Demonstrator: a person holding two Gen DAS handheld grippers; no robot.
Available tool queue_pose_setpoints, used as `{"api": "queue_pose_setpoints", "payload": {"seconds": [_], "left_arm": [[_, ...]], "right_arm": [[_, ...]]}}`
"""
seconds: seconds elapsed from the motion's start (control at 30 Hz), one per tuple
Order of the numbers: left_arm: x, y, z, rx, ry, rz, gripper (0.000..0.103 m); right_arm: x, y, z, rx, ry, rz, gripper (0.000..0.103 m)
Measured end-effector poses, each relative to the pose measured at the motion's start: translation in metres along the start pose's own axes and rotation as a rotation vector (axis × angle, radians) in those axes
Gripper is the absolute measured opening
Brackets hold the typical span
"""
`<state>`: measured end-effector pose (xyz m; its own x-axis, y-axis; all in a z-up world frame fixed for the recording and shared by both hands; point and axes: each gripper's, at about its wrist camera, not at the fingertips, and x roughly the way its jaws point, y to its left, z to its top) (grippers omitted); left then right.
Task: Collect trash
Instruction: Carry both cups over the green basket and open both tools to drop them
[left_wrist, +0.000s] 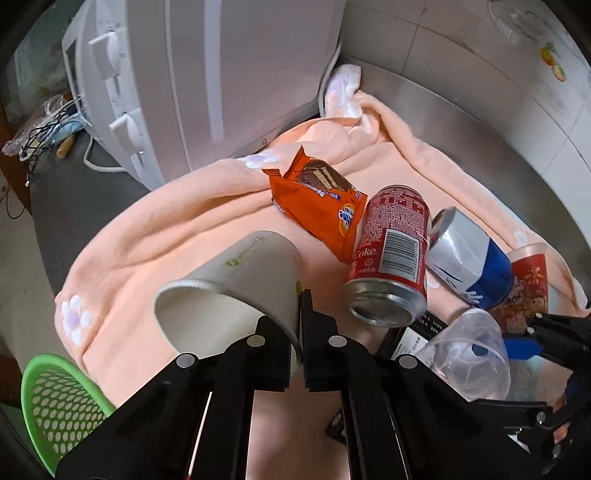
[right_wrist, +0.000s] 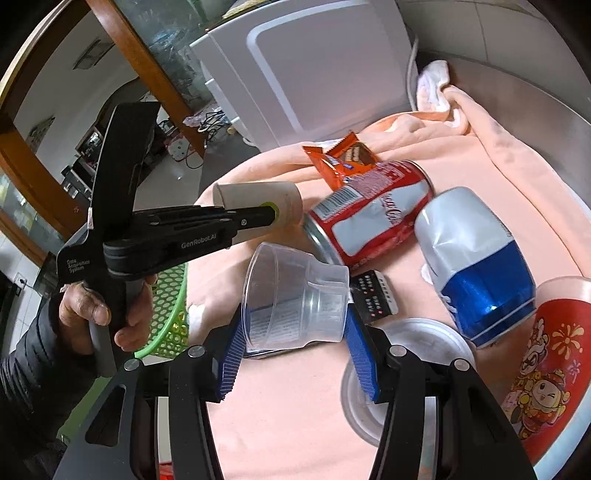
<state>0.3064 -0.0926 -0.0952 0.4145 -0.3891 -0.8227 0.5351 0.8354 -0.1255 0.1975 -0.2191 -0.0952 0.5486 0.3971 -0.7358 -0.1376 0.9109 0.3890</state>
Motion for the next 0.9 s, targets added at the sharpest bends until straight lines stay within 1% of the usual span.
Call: {"api": "queue_pose_setpoints", "payload": {"seconds": [0.1,0.23,0.47,0.57,0.63,0.77,0.9], "left_arm": [[-0.012,0.009,-0.007,-0.027,-0.017,0.005,0.001],[-0.031,0.026,-0.017,-0.06,-0.037,0.032,0.001],[-0.079,0.068,-0.044,-0.143,-0.075,0.123,0.001],[-0.1,0.09,-0.062,-0.188,-0.088,0.176,0.001],[-0.112,0.106,-0.075,-0.217,-0.088,0.209,0.001],[-0.123,0.133,-0.096,-0.271,-0.066,0.263,0.001],[-0.126,0.153,-0.117,-0.308,-0.032,0.311,0.001]], "right_arm": [[0.002,0.007,0.001,-0.012,0.003,0.013,0.05],[0.008,0.02,0.004,-0.043,0.013,0.031,0.05],[0.025,0.059,0.013,-0.124,0.032,0.094,0.05],[0.038,0.081,0.015,-0.164,0.05,0.127,0.05],[0.046,0.094,0.016,-0.187,0.064,0.15,0.05],[0.067,0.124,0.016,-0.237,0.094,0.186,0.05],[0.086,0.147,0.017,-0.267,0.119,0.208,0.05]]}}
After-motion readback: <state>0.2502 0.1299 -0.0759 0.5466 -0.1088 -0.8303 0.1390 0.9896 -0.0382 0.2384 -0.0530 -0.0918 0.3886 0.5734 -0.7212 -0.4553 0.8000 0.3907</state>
